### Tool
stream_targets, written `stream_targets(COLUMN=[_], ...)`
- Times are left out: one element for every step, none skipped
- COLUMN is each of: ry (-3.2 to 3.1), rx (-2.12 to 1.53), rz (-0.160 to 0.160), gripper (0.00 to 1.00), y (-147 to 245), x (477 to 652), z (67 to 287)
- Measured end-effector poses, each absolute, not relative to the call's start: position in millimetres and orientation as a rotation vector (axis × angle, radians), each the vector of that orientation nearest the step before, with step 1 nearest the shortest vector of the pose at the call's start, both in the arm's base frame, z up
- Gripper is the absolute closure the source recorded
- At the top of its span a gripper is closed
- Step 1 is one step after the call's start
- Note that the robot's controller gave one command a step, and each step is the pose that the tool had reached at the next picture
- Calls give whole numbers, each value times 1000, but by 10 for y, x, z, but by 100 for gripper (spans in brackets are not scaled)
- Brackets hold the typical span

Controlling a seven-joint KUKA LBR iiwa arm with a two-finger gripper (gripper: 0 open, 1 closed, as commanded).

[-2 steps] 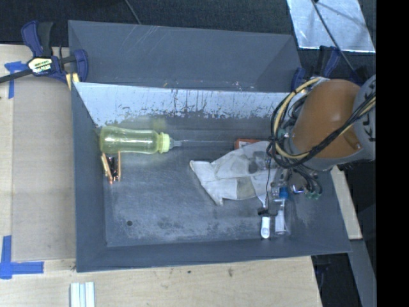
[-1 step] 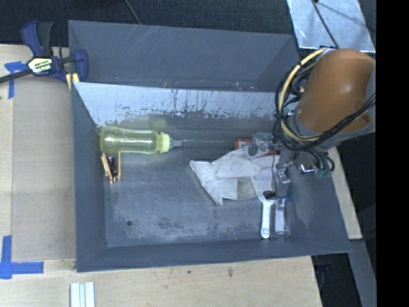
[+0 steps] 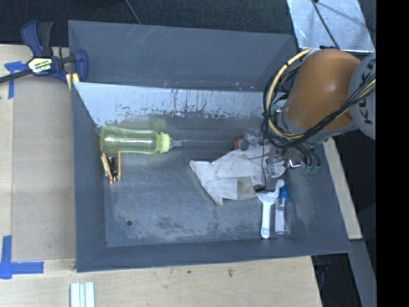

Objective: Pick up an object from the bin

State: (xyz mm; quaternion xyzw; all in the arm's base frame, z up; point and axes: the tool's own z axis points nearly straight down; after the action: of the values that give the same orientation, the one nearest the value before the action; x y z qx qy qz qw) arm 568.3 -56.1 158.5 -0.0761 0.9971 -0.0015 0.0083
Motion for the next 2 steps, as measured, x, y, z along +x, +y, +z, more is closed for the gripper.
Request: stream_targets(ry=[3128,3136], rx=[-209,-123], rz=[-2,0], gripper=[0,100], y=[-236,58], x=[5905,5888], z=[1035,791])
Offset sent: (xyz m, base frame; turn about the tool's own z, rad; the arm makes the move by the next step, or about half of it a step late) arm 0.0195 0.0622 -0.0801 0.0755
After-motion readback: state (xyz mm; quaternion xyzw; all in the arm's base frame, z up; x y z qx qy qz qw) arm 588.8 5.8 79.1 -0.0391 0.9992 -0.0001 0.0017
